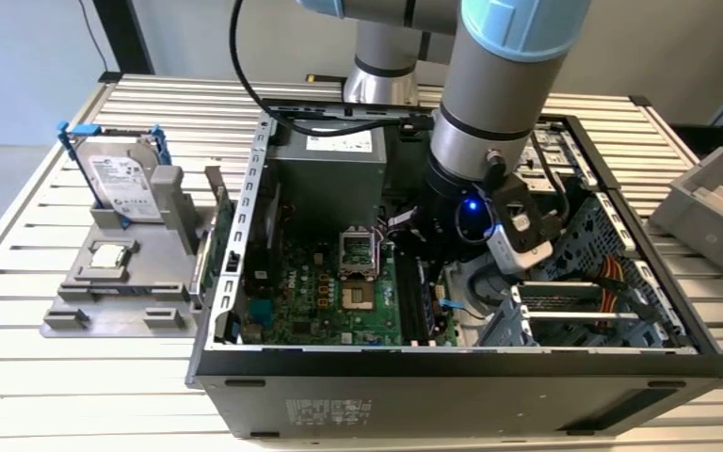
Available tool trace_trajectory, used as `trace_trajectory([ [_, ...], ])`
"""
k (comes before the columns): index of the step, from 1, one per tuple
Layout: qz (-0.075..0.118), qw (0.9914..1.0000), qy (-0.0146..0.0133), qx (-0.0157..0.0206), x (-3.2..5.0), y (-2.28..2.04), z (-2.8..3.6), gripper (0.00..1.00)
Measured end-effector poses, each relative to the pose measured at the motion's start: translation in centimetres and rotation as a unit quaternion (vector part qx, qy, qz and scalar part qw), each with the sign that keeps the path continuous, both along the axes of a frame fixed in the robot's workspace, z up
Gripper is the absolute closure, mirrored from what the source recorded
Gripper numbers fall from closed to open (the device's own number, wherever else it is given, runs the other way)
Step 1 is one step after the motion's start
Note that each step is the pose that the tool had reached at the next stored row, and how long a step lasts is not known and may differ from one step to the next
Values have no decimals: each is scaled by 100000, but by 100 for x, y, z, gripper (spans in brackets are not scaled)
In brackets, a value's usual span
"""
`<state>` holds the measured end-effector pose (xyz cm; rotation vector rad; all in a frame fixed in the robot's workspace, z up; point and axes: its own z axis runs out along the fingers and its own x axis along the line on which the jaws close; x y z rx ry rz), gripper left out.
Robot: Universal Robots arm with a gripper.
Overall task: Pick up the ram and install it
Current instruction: 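Insert the ram into the slot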
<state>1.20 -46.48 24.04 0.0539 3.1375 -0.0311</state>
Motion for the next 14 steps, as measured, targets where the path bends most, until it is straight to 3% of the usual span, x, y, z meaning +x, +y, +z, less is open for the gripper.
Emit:
trace_trajectory([
  [4,437,99999,-3,-4,-1,0,0,100],
  [8,3706,99931,-1,-1,-1,0,0,100],
  [12,7136,99745,-3,20,-1,0,0,100],
  [14,8508,99637,-16,245,-2,-1,1,100],
])
